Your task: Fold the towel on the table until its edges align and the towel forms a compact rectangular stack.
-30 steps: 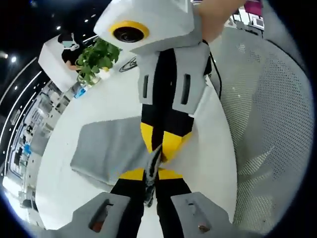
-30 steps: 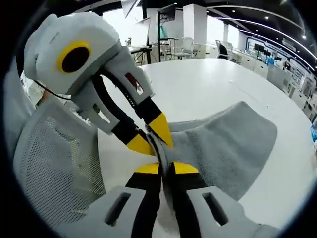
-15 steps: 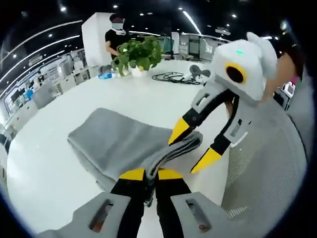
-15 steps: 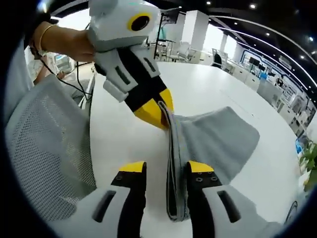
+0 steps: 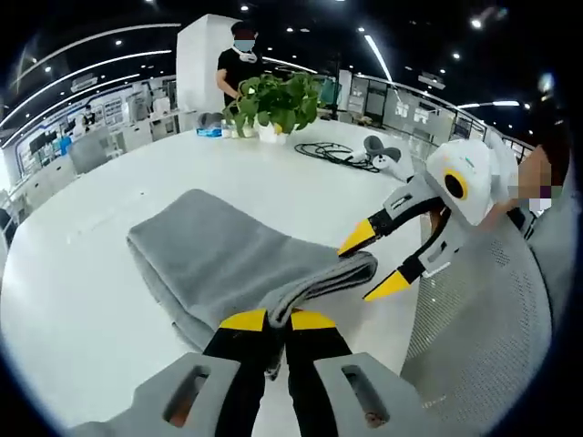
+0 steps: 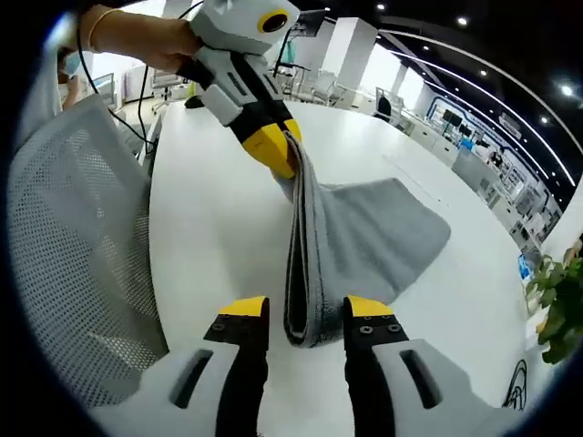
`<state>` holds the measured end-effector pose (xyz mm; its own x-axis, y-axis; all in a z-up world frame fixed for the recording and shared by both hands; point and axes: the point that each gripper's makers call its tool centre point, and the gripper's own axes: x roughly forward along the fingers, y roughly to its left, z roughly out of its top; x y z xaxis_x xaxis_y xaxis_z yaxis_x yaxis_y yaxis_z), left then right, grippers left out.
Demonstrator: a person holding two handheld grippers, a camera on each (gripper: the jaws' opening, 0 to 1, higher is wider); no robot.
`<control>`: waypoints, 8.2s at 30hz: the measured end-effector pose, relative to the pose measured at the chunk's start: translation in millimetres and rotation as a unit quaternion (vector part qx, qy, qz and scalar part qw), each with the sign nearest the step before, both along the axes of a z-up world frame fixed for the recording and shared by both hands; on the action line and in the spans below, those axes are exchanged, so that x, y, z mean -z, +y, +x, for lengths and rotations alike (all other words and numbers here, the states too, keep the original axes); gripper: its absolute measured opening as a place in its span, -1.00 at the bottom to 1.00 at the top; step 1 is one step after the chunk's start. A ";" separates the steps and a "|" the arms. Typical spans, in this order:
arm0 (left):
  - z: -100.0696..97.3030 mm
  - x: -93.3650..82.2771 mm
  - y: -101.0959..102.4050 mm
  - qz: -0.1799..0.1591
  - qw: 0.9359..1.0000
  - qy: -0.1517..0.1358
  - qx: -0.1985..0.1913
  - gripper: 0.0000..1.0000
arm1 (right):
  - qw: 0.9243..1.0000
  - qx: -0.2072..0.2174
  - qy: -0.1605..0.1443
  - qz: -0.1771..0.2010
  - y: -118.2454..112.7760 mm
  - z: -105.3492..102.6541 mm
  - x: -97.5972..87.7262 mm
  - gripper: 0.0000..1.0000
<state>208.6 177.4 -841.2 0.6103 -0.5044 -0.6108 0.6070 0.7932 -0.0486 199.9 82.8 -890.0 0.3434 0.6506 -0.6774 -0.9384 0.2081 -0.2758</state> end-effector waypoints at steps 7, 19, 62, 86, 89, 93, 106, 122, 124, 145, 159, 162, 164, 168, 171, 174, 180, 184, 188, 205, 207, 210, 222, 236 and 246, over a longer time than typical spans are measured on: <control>-2.7 2.8 0.8 -0.005 1.000 -0.002 0.001 -0.86 | 1.000 -0.001 -0.004 0.003 -1.8 1.1 -2.2 -0.61; -3.9 -0.4 0.5 -0.002 1.000 -0.008 0.000 -0.86 | 1.000 -0.006 0.005 0.015 -4.1 2.2 -13.0 -0.89; -66.8 -75.9 -4.9 0.034 0.997 -0.066 0.030 -0.85 | 0.981 0.004 0.143 0.132 -13.1 -39.3 -104.9 -0.95; -78.2 -105.3 -4.5 0.012 0.996 -0.079 0.033 -0.85 | 0.963 0.005 0.194 0.186 -8.9 -56.7 -154.6 -0.98; -76.2 -106.1 -4.2 0.016 0.996 -0.081 0.036 -0.86 | 0.965 0.004 0.190 0.183 -7.5 -53.9 -156.6 -0.98; -70.2 -109.6 -1.4 0.014 0.996 -0.083 0.030 -0.86 | 0.964 0.005 0.193 0.182 -5.7 -48.3 -160.2 -0.98; -47.5 -105.3 6.5 -0.023 0.998 -0.062 0.009 -0.86 | 0.959 0.025 0.201 0.198 4.9 -8.2 -157.4 -0.99; -4.5 -94.3 21.1 -0.053 0.997 -0.055 -0.002 -0.86 | 0.946 0.070 0.222 0.224 20.3 45.1 -139.1 -0.99; 2.1 -93.3 23.1 -0.050 0.997 -0.055 -0.002 -0.86 | 0.945 0.077 0.223 0.226 22.7 51.6 -136.9 -0.99; 59.2 -28.7 54.4 -0.071 0.993 -0.032 -0.085 -0.86 | 0.938 0.123 0.254 0.202 50.2 105.8 -80.9 -0.98; 80.3 27.3 66.1 -0.040 0.992 0.020 -0.120 -0.85 | 0.939 0.143 0.267 0.160 63.6 125.1 -39.7 -0.98; 83.9 34.4 66.3 -0.039 0.991 0.028 -0.123 -0.84 | 0.936 0.159 0.275 0.149 63.5 128.8 -31.5 -0.97; 85.1 38.4 64.9 -0.034 0.992 0.037 -0.115 -0.84 | 0.935 0.166 0.276 0.146 63.0 131.1 -28.9 -0.97; 89.8 46.5 64.6 -0.010 0.994 0.046 -0.097 -0.84 | 0.934 0.180 0.274 0.144 61.7 137.1 -25.2 -0.94; 92.6 51.9 63.8 -0.001 0.995 0.051 -0.089 -0.83 | 0.932 0.199 0.267 0.143 58.5 143.0 -25.9 -0.85; 92.9 58.2 63.9 0.012 0.995 0.054 -0.083 -0.83 | 0.937 0.204 0.238 0.155 54.8 150.5 -34.8 -0.76; 94.2 61.7 66.2 0.003 0.994 0.057 -0.090 -0.82 | 0.927 0.199 0.263 0.181 50.7 147.7 -43.1 -0.69; 95.8 63.7 67.0 -0.002 0.994 0.062 -0.089 -0.82 | 0.939 0.200 0.243 0.141 43.9 146.0 -24.8 -0.64; 95.9 64.7 67.1 -0.008 0.994 0.066 -0.090 -0.81 | 0.923 0.226 0.269 0.155 45.0 146.7 -15.8 -0.84; 114.1 69.2 65.2 -0.006 0.996 0.051 -0.067 -0.82 | 0.939 0.223 0.242 0.101 37.5 160.8 17.3 -0.91; 118.0 69.1 65.6 -0.007 0.996 0.049 -0.069 -0.82 | 0.942 0.222 0.233 0.098 38.4 167.0 15.4 -0.92; 125.1 69.8 66.4 -0.012 0.996 0.046 -0.074 -0.82 | 0.945 0.220 0.224 0.096 39.4 175.3 16.2 -0.92; 153.3 69.3 66.7 -0.011 0.997 0.042 -0.069 -0.82 | 0.945 0.232 0.206 0.100 38.3 200.9 18.4 -0.92; 162.7 57.8 73.2 -0.045 0.990 0.033 -0.128 -0.74 | 0.963 0.216 0.135 0.089 38.2 210.8 4.0 -0.85; 165.6 13.4 90.5 -0.103 0.976 -0.016 -0.193 -0.52 | 0.954 0.240 0.108 0.141 31.6 210.7 -31.0 -0.68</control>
